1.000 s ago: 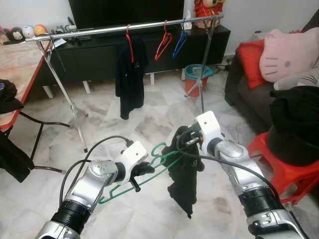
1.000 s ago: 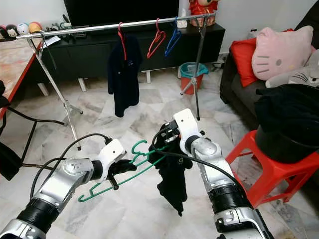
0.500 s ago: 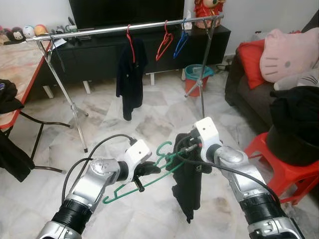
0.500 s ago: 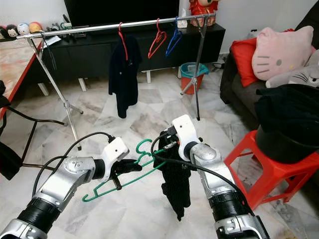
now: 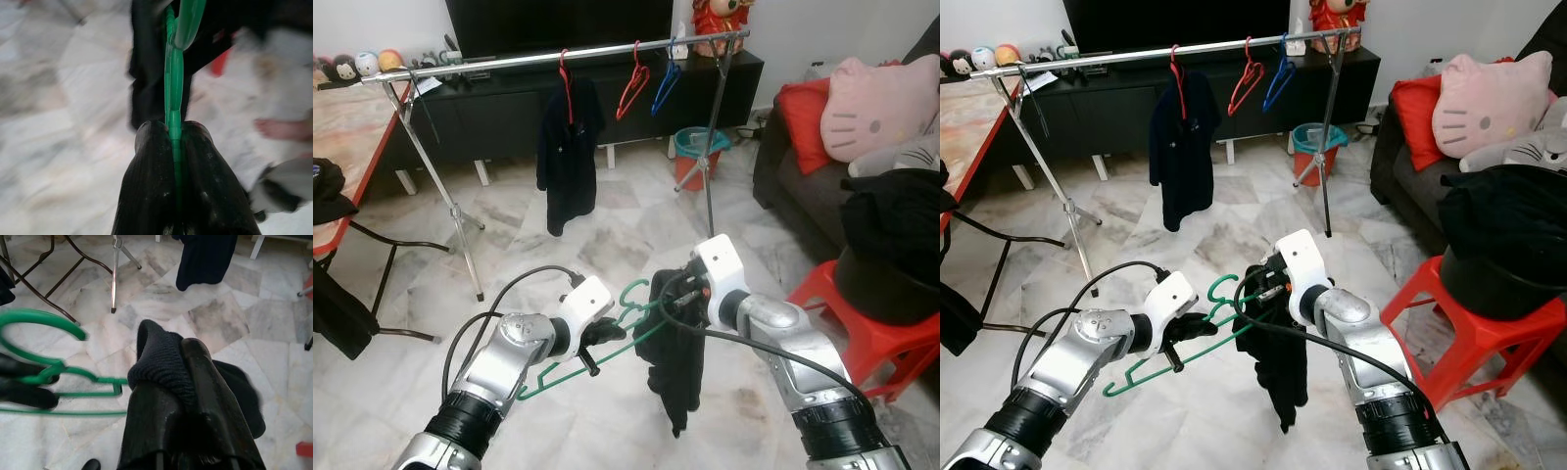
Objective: Hang hanger
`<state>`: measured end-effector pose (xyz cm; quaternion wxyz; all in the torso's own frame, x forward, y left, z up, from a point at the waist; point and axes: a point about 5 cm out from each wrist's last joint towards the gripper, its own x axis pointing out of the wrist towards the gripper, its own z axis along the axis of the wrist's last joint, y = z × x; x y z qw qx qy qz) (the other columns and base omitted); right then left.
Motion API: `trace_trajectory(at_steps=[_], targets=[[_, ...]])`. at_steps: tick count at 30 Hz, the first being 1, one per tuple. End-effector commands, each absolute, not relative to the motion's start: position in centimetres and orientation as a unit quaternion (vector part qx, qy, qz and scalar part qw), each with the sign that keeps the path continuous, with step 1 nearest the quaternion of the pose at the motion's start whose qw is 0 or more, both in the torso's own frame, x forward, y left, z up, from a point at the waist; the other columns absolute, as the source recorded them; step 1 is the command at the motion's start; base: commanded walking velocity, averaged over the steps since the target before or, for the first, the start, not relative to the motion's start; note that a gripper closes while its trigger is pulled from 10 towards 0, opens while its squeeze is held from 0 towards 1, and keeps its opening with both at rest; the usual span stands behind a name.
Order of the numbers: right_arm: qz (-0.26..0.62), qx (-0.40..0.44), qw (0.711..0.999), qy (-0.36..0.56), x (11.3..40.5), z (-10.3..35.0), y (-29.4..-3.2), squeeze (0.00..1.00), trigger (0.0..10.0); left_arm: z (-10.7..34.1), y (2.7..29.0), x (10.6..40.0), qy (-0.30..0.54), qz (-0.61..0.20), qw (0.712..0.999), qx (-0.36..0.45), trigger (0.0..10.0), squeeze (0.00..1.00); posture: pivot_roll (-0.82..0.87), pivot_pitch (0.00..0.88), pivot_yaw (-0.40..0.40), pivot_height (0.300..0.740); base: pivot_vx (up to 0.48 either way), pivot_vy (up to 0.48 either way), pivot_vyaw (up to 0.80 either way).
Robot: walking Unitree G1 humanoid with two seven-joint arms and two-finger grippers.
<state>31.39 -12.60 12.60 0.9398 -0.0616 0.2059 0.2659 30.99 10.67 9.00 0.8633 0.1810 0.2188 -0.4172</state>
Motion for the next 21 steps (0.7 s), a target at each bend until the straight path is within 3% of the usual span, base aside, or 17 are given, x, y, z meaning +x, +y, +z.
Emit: trace_trajectory(at_steps=[1,9,15,21], targets=[[0.269,-0.072,0.940,0.199,31.1,12.9,-12.4,0.00,10.0,8.4,11.6,31.6,0.249,-0.377,0.865,0.218,10.0,0.00,0.07,0.000,-0.005,0.740,0.000,0.000,0.00],[0.256,-0.087,0.936,0.226,30.7,11.9,-12.9,0.00,10.0,8.8,13.2,32.7,0.240,-0.302,0.896,0.220,10.0,0.00,0.07,0.000,-0.007,0.740,0.000,0.000,0.00],[0.207,-0.143,0.940,0.229,31.4,11.4,-14.4,0.00,10.0,9.1,12.5,31.7,0.244,-0.369,0.872,0.212,10.0,0.00,0.07,0.000,-0.006,0.740,0.000,0.000,0.00],[0.153,-0.182,0.940,0.244,32.0,10.3,-15.9,0.00,10.0,9.0,13.4,31.8,0.251,-0.344,0.874,0.233,10.0,0.00,0.08,0.000,-0.009,0.740,0.000,0.000,0.00]])
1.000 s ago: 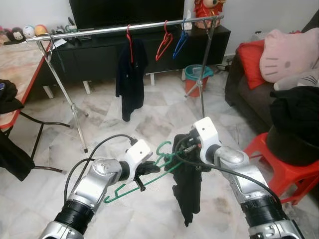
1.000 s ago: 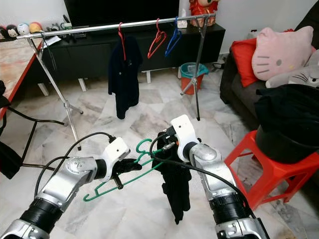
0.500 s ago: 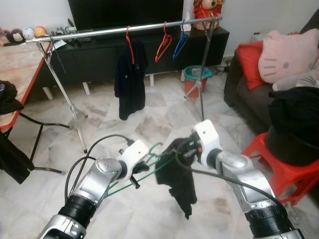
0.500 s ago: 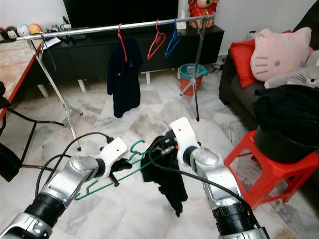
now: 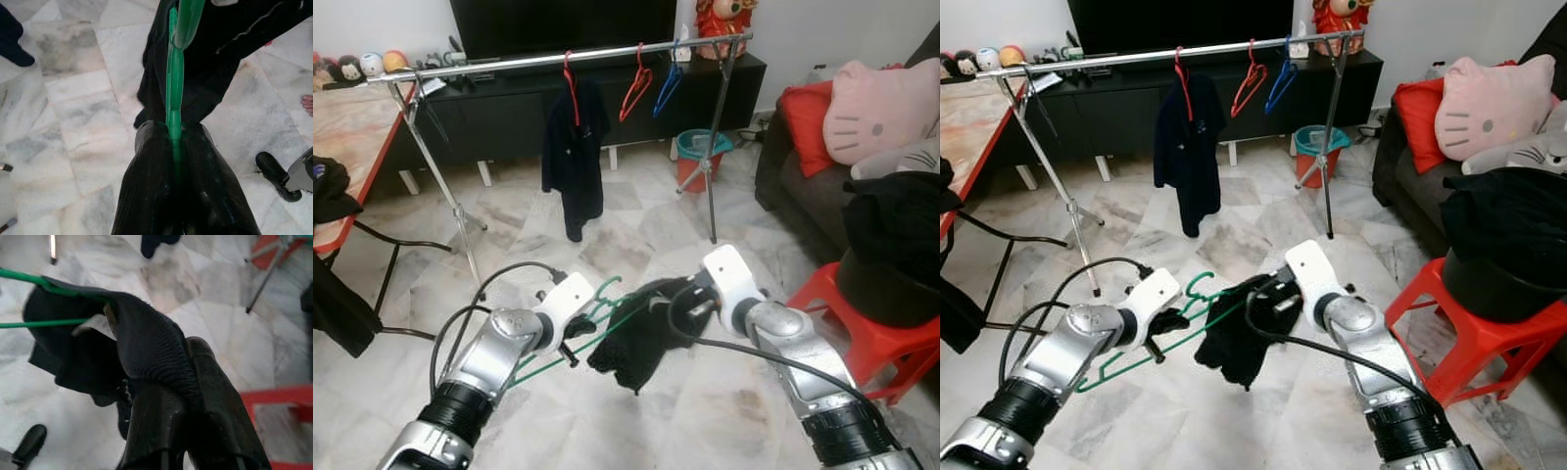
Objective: Hang hanger
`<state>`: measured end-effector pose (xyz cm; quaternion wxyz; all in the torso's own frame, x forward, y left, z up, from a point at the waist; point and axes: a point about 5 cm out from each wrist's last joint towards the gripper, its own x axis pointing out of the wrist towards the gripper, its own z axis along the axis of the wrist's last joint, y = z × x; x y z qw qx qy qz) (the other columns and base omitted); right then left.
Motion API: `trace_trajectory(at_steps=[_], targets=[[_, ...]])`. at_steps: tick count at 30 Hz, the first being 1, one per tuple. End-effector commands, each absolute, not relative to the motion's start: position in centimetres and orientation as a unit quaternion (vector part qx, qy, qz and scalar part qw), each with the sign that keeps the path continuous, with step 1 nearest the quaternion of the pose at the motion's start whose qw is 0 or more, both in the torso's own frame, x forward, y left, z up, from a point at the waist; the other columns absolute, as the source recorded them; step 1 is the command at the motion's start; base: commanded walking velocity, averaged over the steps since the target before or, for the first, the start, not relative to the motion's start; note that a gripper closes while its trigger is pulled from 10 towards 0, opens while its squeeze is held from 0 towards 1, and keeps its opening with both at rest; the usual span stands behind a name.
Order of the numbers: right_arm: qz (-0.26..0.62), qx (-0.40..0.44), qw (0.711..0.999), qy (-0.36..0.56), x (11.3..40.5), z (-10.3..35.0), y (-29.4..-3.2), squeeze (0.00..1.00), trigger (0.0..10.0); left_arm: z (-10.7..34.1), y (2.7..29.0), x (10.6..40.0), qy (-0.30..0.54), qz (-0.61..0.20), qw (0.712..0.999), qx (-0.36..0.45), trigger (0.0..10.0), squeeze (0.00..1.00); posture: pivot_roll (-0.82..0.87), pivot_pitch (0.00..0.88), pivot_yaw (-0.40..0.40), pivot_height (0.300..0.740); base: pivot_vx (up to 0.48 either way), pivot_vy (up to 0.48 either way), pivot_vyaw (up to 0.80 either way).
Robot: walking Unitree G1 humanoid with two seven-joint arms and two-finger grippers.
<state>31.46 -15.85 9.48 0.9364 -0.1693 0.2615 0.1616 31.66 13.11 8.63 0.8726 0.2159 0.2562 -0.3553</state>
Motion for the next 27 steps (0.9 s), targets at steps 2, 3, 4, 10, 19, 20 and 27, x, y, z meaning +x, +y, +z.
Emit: trace_trajectory(at_steps=[2,3,4,10,19,20,27], targets=[[0.127,-0.203,0.939,0.248,32.2,9.8,-16.6,0.00,10.0,9.2,13.4,31.7,0.251,-0.348,0.872,0.234,10.0,0.00,0.08,0.000,-0.007,0.740,0.000,0.000,0.00],[0.127,-0.198,0.939,0.250,32.1,9.7,-16.6,0.00,10.0,9.3,13.4,31.7,0.249,-0.347,0.873,0.234,10.0,0.00,0.08,0.000,-0.007,0.740,0.000,0.000,0.00],[0.128,-0.193,0.940,0.252,32.1,9.7,-16.6,0.00,10.0,9.3,13.4,31.8,0.248,-0.347,0.874,0.234,10.0,0.00,0.09,0.000,-0.007,0.740,0.000,0.000,0.00],[0.212,-0.141,0.943,0.216,31.8,10.8,-13.7,0.00,10.0,9.6,12.4,31.7,0.237,-0.370,0.876,0.200,10.0,0.00,0.08,0.000,-0.004,0.740,0.000,0.000,0.00],[0.182,-0.146,0.950,0.209,32.5,10.9,-14.6,0.00,10.0,9.9,11.8,30.8,0.232,-0.411,0.866,0.169,10.0,0.00,0.08,0.000,-0.006,0.740,0.000,0.000,0.00],[0.174,-0.145,0.952,0.208,32.6,10.9,-14.8,0.00,10.0,9.9,11.9,30.7,0.233,-0.412,0.864,0.171,10.0,0.00,0.08,0.000,-0.006,0.740,0.000,0.000,0.00],[0.109,-0.174,0.955,0.215,33.6,10.8,-17.3,0.00,10.0,10.0,12.9,29.7,0.231,-0.451,0.844,0.175,10.0,0.00,0.09,0.000,-0.006,0.740,0.000,0.000,0.00]])
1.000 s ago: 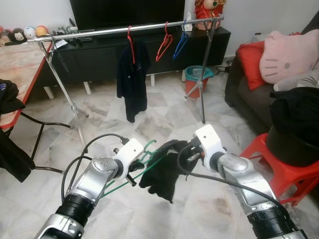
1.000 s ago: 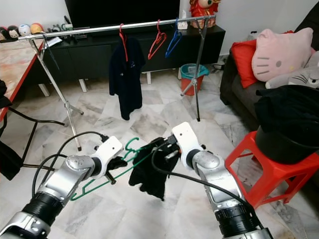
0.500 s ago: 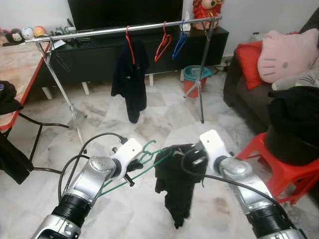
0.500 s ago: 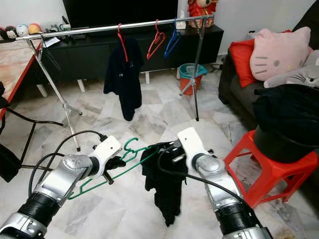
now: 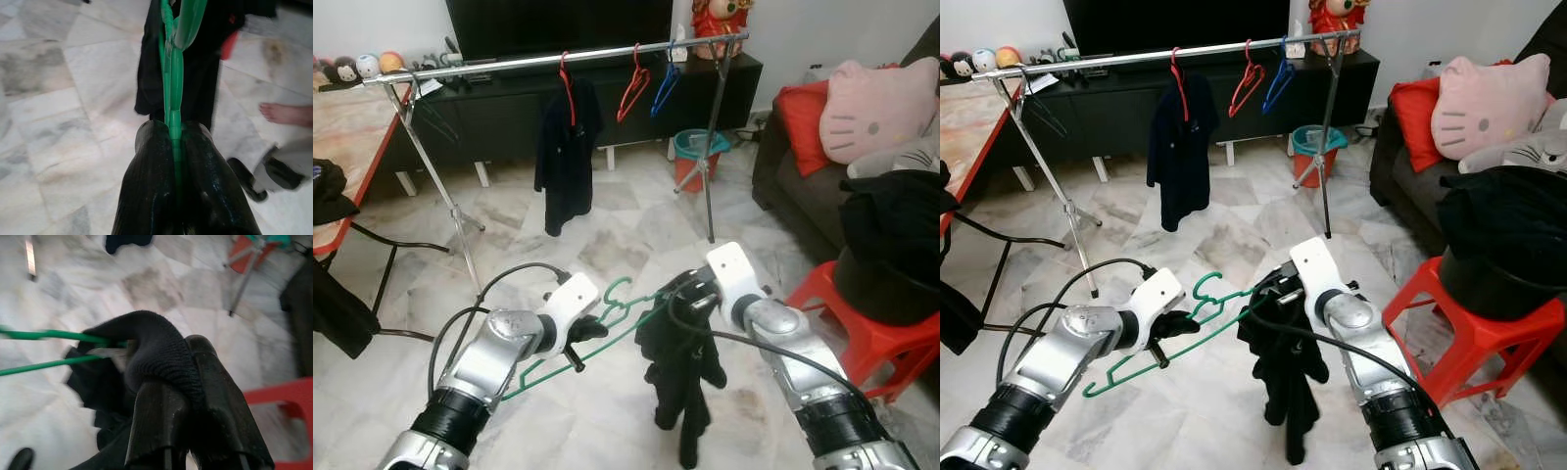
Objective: Hang hanger
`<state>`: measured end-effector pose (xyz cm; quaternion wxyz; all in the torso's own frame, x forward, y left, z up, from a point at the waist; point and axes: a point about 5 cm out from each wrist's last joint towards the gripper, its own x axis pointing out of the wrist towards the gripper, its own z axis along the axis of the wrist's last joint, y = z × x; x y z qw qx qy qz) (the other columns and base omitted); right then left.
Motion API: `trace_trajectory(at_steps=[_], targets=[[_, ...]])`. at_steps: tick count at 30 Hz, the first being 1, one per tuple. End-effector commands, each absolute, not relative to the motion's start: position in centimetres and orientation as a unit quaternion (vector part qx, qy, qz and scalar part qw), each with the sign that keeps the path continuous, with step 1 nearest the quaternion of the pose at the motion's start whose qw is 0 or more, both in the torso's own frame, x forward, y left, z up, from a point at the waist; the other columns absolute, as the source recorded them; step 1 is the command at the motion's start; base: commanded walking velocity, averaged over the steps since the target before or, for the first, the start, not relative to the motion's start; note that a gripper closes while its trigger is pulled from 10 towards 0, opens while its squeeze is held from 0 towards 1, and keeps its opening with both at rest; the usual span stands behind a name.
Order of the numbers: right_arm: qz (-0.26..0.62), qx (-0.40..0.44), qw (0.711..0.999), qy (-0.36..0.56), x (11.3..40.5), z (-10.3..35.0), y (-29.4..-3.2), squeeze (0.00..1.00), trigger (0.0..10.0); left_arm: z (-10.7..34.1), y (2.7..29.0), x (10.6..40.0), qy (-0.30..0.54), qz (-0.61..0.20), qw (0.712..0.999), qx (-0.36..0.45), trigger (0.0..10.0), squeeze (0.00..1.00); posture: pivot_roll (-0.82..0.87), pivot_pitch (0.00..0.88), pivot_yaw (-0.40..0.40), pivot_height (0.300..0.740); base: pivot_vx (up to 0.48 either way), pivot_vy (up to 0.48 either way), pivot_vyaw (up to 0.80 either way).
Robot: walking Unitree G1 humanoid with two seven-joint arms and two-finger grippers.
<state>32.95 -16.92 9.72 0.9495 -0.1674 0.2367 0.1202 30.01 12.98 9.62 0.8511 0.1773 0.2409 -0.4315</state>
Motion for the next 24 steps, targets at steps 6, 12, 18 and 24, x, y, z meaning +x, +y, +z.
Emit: trace_trajectory(at_steps=[6,12,18,24], targets=[[0.122,-0.183,0.950,0.222,33.8,10.5,-17.2,0.00,10.0,10.6,12.9,29.2,0.217,-0.482,0.834,0.158,10.0,0.00,0.09,0.000,-0.008,0.740,0.000,0.000,0.00],[0.139,-0.180,0.948,0.223,34.1,10.1,-16.3,0.00,10.0,10.9,12.4,29.1,0.206,-0.489,0.834,0.150,10.0,0.00,0.09,0.000,-0.008,0.740,0.000,0.000,0.00],[0.154,-0.178,0.947,0.221,34.0,10.0,-15.6,0.00,10.0,10.8,11.5,29.0,0.204,-0.499,0.830,0.142,10.0,0.00,0.09,0.000,-0.008,0.740,0.000,0.000,0.00],[0.174,-0.168,0.945,0.219,33.8,10.2,-14.9,0.00,10.0,10.7,11.2,29.1,0.204,-0.496,0.832,0.142,10.0,0.00,0.08,0.000,-0.005,0.740,0.000,0.000,0.00]])
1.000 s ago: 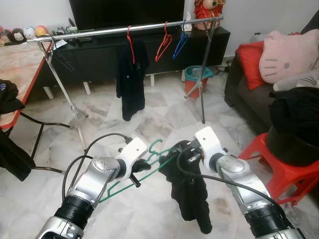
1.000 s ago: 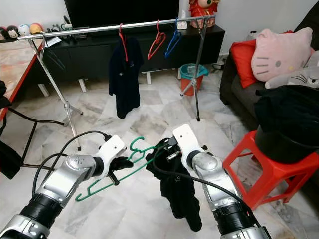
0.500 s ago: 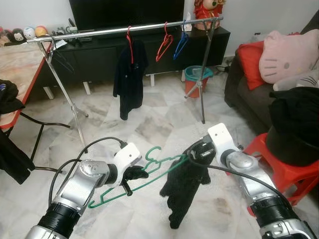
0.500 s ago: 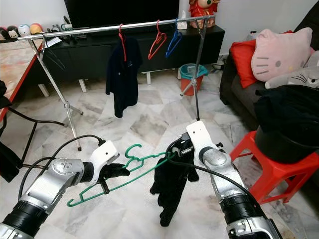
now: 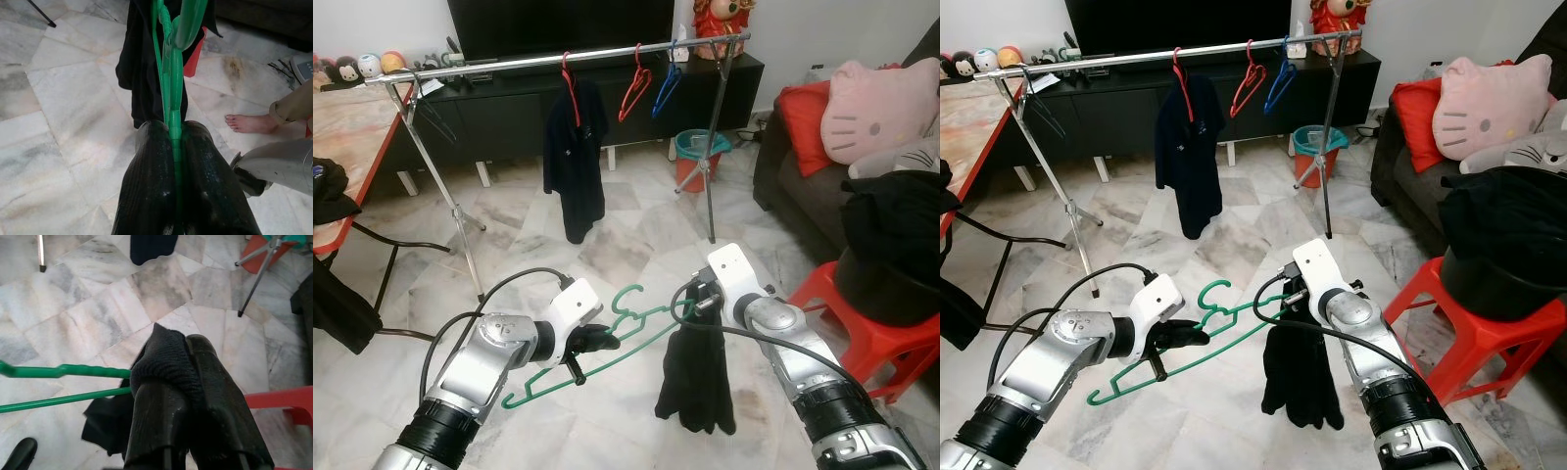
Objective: Hang hanger
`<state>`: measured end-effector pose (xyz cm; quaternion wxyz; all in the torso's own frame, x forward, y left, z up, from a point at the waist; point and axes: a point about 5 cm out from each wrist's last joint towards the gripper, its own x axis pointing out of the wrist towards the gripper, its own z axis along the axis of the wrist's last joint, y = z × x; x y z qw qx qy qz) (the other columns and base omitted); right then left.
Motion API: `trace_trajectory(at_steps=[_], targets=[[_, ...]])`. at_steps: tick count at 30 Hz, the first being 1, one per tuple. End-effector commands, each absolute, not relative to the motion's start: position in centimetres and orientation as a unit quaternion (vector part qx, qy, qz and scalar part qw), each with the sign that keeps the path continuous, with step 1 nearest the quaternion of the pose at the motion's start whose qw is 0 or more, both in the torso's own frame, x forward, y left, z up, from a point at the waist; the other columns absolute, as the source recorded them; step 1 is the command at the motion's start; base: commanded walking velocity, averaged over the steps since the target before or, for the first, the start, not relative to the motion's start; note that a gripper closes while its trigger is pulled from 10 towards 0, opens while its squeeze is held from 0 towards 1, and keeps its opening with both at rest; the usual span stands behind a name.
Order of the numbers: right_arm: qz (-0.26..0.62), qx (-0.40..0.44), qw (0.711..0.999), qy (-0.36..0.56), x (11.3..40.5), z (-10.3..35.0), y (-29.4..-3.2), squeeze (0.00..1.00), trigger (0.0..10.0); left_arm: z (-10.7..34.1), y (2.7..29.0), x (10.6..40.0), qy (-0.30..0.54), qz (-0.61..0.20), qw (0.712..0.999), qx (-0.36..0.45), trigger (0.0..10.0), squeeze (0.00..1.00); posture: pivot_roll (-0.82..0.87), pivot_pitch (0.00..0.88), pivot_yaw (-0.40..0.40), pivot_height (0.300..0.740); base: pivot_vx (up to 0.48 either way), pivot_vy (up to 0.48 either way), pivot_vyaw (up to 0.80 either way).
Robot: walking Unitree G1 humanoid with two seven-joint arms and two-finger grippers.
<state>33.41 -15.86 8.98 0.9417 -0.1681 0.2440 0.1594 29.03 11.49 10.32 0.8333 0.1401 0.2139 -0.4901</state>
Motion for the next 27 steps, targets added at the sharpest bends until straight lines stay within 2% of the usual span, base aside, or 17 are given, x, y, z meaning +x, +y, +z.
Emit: trace_trajectory(at_steps=[1,6,13,22,27], targets=[[0.177,-0.167,0.945,0.218,33.8,10.3,-14.8,0.00,10.0,10.7,11.1,29.1,0.204,-0.497,0.832,0.141,10.0,0.00,0.08,0.000,-0.005,0.740,0.000,0.000,0.00],[0.203,-0.154,0.940,0.226,33.1,10.0,-14.0,0.00,10.0,10.6,10.5,29.1,0.204,-0.501,0.829,0.141,10.0,0.00,0.08,0.000,-0.003,0.740,0.000,0.000,0.00],[0.118,-0.183,0.948,0.234,33.8,9.2,-16.4,0.00,10.0,10.7,10.6,28.4,0.207,-0.522,0.816,0.137,10.0,0.00,0.09,0.000,-0.003,0.740,0.000,0.000,0.00],[0.138,-0.174,0.946,0.235,33.9,8.8,-15.3,0.00,10.0,10.7,10.4,28.0,0.211,-0.540,0.805,0.129,10.0,0.00,0.09,0.000,-0.004,0.740,0.000,0.000,0.00],[0.127,-0.172,0.950,0.228,34.1,8.6,-15.5,0.00,10.0,10.8,10.4,27.9,0.213,-0.547,0.800,0.128,10.0,0.00,0.09,0.000,-0.004,0.740,0.000,0.000,0.00]])
